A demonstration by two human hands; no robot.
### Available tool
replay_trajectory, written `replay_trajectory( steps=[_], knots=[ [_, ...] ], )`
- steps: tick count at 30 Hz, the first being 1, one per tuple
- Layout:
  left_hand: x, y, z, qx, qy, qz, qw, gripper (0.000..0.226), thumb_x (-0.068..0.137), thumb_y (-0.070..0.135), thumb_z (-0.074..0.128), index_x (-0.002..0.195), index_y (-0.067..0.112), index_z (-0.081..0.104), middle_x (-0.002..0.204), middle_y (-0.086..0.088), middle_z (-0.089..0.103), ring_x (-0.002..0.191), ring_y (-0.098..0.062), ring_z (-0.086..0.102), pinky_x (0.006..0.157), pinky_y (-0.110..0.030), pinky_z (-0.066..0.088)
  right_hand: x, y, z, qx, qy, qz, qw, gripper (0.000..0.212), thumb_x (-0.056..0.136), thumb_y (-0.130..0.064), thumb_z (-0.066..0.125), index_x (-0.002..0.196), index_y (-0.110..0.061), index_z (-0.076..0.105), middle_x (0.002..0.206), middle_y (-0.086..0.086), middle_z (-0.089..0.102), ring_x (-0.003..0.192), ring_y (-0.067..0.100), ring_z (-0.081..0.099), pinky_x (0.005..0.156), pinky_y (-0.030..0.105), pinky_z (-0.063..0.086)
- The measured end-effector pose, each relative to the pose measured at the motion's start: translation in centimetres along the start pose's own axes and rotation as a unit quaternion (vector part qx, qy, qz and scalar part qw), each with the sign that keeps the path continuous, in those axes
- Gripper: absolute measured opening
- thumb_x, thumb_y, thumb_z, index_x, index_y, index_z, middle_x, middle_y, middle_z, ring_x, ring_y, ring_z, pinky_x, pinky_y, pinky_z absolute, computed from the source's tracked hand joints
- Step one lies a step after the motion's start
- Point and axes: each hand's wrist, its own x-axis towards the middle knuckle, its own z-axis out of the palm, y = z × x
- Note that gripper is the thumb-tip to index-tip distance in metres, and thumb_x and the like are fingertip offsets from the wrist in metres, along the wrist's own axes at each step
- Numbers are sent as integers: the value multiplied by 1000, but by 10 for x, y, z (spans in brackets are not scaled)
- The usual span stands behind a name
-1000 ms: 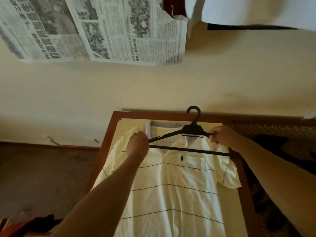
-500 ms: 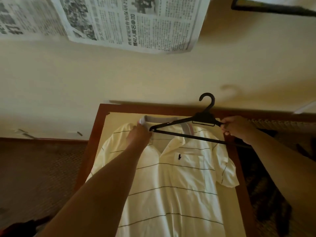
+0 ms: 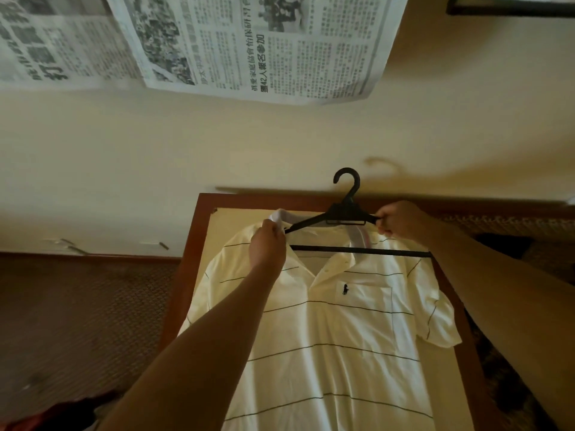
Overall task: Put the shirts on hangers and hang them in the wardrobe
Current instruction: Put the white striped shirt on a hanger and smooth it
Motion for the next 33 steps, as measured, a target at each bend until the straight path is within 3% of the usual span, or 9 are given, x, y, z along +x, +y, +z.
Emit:
replay_trajectory(
  steps=[5, 10, 13, 16, 19, 22, 25, 28, 33],
  knots=[
    [-3, 8, 0, -81, 7, 20, 996, 15, 100, 18, 43, 100, 12, 57, 86, -2, 63, 76, -17, 58, 62, -24, 45, 16, -46, 35, 15, -31, -22, 999, 14, 92, -5, 55, 96, -8, 69, 80, 9, 65, 74, 20, 61, 74, 32, 51],
    [1, 8, 0, -105, 5, 20, 994, 13, 98, 17, 44, 99, 12, 57, 85, -2, 61, 78, -19, 56, 66, -27, 42, 32, -70, 75, -3, -44, -18, 999, 21, 90, -2, 55, 107, -4, 69, 90, 11, 64, 81, 23, 62, 77, 36, 53],
    [3, 5, 0, -116, -5, 15, 993, 14, 99, 18, 44, 98, 13, 56, 84, -2, 61, 78, -20, 58, 69, -32, 48, 36, -72, 89, -26, -21, -19, 999, 24, 95, -5, 51, 113, -7, 66, 90, 9, 61, 77, 20, 57, 63, 28, 45],
    [4, 2, 2, -108, -16, 22, 994, 13, 99, 19, 44, 97, 14, 56, 84, -2, 62, 79, -20, 60, 72, -33, 51, 37, -65, 94, -64, 9, -48, 997, 29, 96, -9, 47, 118, -10, 66, 94, 10, 62, 84, 24, 58, 70, 32, 46],
    [5, -2, 6, -59, -28, 28, 997, 13, 98, 19, 44, 98, 13, 55, 89, -4, 61, 85, -22, 61, 74, -35, 54, 22, -50, 101, -124, 151, -83, 977, 24, 94, -15, 51, 114, -12, 64, 108, 11, 60, 104, 30, 54, 84, 38, 45],
    [-4, -10, 14, 60, -24, 98, 993, 32, 92, 13, 50, 124, 10, 50, 122, -10, 53, 116, -25, 51, 99, -37, 46, -11, -33, 122, -89, 287, -46, 953, 26, 89, -22, 60, 111, -9, 58, 109, 12, 58, 103, 30, 53, 85, 39, 44],
    [-18, -13, 26, 155, -32, 232, 960, 47, 86, 12, 58, 132, 10, 50, 139, -10, 46, 136, -28, 36, 115, -38, 29, -31, -16, 148, -56, 282, 45, 957, 50, 85, -42, 65, 121, -11, 53, 118, 10, 56, 109, 28, 53, 87, 39, 45],
    [-24, -6, 41, 211, -88, 325, 917, 36, 89, 12, 54, 124, 11, 57, 128, -9, 56, 127, -27, 46, 113, -38, 31, -35, -1, 164, -49, 251, 95, 962, 56, 87, -53, 58, 122, -10, 51, 121, 10, 56, 111, 27, 53, 88, 40, 46],
    [-18, 5, 58, 299, -124, 328, 887, 30, 96, 23, 48, 125, 20, 53, 121, -3, 61, 119, -22, 51, 110, -37, 31, -33, 8, 169, -59, 242, 91, 964, 38, 95, -40, 50, 120, -12, 54, 120, 9, 58, 110, 26, 54, 88, 38, 42]
  ],
)
